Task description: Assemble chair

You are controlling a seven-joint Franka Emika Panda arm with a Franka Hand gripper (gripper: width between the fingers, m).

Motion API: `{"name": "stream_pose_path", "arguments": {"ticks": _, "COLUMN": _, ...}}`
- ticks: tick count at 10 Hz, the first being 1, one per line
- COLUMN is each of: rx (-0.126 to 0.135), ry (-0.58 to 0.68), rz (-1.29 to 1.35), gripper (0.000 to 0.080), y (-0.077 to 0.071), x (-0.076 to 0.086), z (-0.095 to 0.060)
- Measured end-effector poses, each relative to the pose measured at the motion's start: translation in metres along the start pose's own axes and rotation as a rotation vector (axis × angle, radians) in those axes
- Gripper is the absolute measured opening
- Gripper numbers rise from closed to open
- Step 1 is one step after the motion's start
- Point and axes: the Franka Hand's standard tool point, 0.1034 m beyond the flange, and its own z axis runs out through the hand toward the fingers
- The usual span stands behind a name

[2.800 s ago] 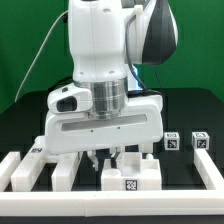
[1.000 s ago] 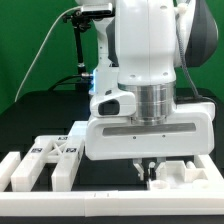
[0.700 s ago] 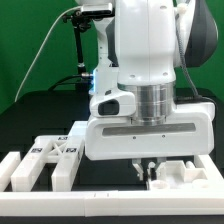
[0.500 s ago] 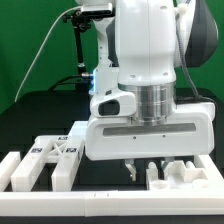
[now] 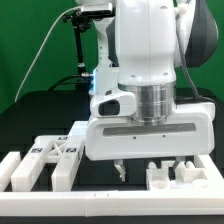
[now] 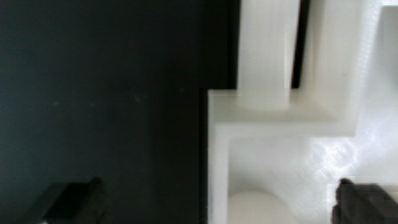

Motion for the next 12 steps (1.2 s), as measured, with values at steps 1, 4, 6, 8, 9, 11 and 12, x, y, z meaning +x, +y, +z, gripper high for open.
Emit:
{"name": "stream_pose_path", "arguments": {"ticks": 1, "rx": 0.000, "ry": 0.000, "rz": 0.000, "gripper": 0.0646, "y": 0.000, "x": 0.000, "z": 0.000}}
{"name": "stream_pose_path", "arguments": {"ticks": 4, "rx": 0.000, "ry": 0.000, "rz": 0.000, "gripper": 0.0649, "y": 0.000, "x": 0.000, "z": 0.000}}
{"name": "stream_pose_path", "arguments": {"ticks": 6, "rx": 0.004, "ry": -0.034, "rz": -0.023, "gripper": 0.0649, "y": 0.003, "x": -0.010, "z": -0.024}}
{"name": "stream_pose_path", "arguments": {"ticks": 8, "rx": 0.009, "ry": -0.095, "rz": -0.026, "gripper": 0.0649, "y": -0.003, "x": -0.041, "z": -0.040}}
{"name": "stream_pose_path", "arguments": {"ticks": 9, "rx": 0.008, "ry": -0.134, "rz": -0.012, "gripper": 0.0649, "y": -0.008, "x": -0.053, "z": -0.048}}
{"name": "stream_pose_path", "arguments": {"ticks": 11, "rx": 0.012, "ry": -0.293, "rz": -0.013, "gripper": 0.0649, "y": -0.012, "x": -0.058, "z": -0.053}}
{"name": "stream_pose_path", "arguments": {"ticks": 12, "rx": 0.012, "ry": -0.339, "rz": -0.012, "gripper": 0.0649, "y": -0.012, "x": -0.058, "z": -0.050}}
